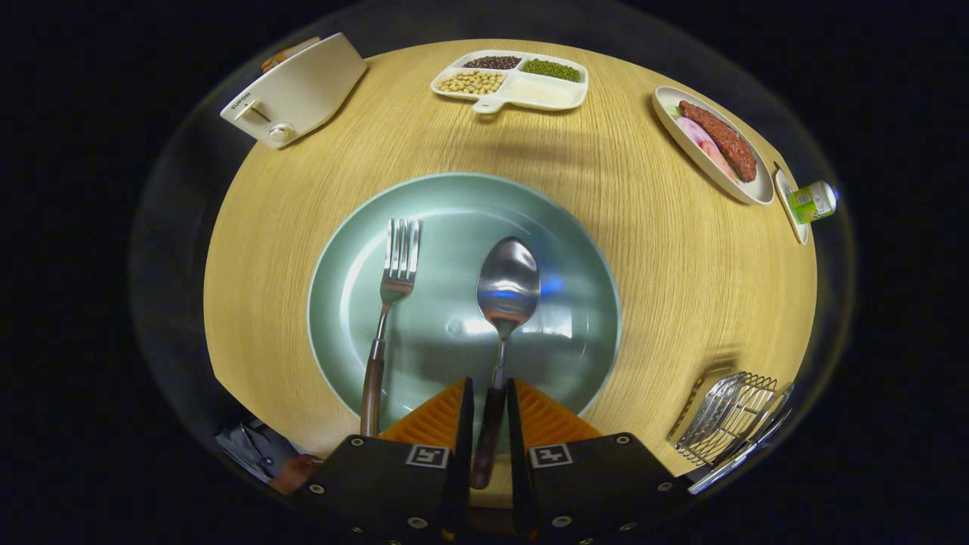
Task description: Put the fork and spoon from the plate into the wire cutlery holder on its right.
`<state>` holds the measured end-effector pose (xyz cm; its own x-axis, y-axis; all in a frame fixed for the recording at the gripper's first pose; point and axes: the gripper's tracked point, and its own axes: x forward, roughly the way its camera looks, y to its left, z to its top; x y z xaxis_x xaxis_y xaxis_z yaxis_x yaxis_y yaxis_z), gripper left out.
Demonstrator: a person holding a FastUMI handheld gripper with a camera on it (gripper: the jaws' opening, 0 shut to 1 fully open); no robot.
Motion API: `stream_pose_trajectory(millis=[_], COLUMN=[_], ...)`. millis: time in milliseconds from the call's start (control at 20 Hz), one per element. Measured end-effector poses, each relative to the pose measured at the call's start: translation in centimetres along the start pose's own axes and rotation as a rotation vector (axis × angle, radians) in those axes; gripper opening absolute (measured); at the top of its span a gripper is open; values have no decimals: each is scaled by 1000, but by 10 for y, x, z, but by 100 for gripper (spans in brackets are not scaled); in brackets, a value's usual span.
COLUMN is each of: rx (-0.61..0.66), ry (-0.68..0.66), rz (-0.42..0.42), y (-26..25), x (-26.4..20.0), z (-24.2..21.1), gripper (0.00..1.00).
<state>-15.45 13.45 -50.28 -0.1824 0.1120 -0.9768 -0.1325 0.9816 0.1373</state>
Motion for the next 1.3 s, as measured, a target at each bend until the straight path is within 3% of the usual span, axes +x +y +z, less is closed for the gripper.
stream_pose_trajectory(millis=[250,400,850,1300], rx=[45,25,25,102], ry=[-8,-38,-208,-397], rz=[-16,18,56,-6], y=[-6,-4,-10,-75], x=[7,6,-33,-116], z=[5,6,15,-1], gripper=[12,6,4,4])
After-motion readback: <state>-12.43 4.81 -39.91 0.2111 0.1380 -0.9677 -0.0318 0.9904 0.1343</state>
